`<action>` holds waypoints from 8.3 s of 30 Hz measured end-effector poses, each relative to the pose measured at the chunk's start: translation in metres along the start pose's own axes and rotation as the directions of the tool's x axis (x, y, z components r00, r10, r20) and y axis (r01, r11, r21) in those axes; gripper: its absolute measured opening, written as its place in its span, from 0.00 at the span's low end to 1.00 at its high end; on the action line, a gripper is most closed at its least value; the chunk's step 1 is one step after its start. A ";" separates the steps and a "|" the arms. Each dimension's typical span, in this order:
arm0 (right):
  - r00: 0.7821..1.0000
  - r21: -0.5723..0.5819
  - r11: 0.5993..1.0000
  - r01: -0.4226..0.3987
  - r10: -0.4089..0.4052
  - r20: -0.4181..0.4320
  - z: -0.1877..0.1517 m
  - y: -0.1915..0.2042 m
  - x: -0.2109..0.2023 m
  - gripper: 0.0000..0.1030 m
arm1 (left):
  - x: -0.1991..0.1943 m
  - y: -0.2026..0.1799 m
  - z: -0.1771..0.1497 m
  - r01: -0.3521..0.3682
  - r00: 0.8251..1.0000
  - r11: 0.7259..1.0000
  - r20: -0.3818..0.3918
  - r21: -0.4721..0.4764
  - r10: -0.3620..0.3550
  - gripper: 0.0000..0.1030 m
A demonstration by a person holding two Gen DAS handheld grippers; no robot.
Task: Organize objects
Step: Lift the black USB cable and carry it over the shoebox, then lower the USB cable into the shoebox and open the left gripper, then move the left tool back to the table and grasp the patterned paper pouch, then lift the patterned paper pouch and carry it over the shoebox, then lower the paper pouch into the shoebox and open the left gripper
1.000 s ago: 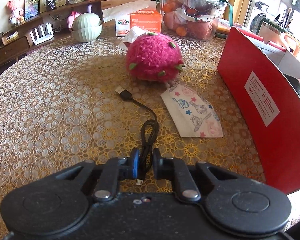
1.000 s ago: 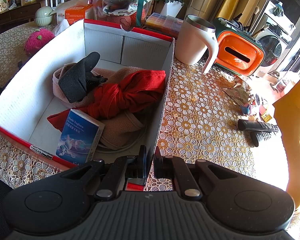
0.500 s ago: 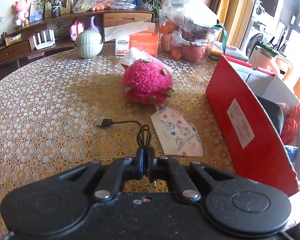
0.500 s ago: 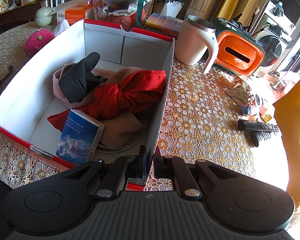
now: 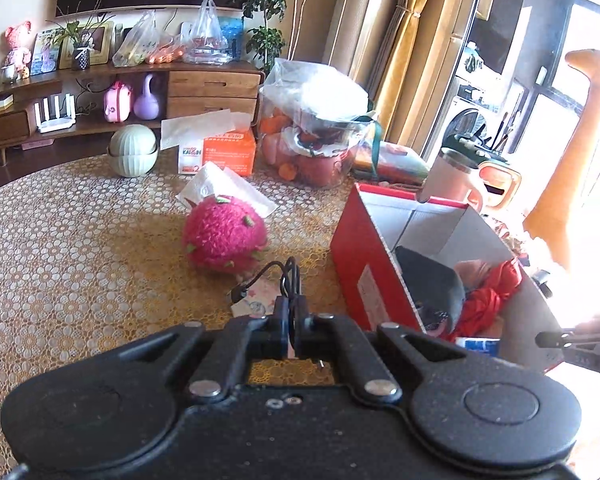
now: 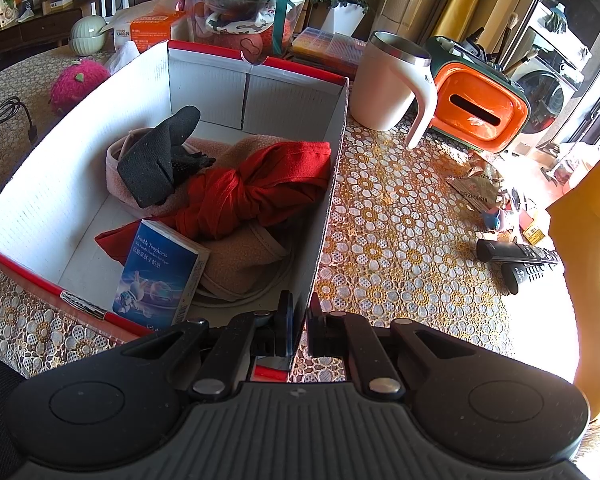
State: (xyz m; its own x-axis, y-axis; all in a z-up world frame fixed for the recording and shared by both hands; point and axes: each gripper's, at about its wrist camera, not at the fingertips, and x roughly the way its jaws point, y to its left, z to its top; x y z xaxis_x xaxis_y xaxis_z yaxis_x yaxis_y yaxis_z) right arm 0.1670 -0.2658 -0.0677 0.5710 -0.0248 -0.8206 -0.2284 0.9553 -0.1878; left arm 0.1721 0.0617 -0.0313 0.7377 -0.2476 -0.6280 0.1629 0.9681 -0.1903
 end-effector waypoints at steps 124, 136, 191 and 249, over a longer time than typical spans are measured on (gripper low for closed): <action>0.999 0.020 1.000 0.018 -0.017 -0.032 -0.002 0.009 -0.005 0.09 | 0.079 0.002 -0.021 -0.145 0.982 0.988 -0.110 0.058 0.151 0.99; 1.000 0.039 0.999 0.000 0.001 -0.024 -0.003 0.007 -0.007 0.09 | 0.136 0.010 -0.018 -0.204 0.966 0.977 -0.148 0.055 0.210 0.99; 0.999 0.100 0.995 -0.027 0.029 -0.020 -0.002 0.001 -0.001 0.09 | 0.035 -0.084 0.024 0.093 0.991 0.973 -0.109 0.213 -0.071 0.12; 0.999 0.095 0.994 -0.047 0.046 0.005 -0.008 -0.001 -0.003 0.08 | 0.121 -0.159 0.017 0.151 0.972 0.933 -0.221 0.327 -0.080 0.77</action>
State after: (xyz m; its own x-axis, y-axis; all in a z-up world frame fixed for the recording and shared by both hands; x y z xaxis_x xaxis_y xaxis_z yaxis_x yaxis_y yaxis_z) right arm 0.1597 -0.2693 -0.0696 0.5635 0.0211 -0.8259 -0.1786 0.9791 -0.0969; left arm 0.2462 -0.1218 -0.0643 0.5591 -0.3261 -0.7622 0.4772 0.8784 -0.0258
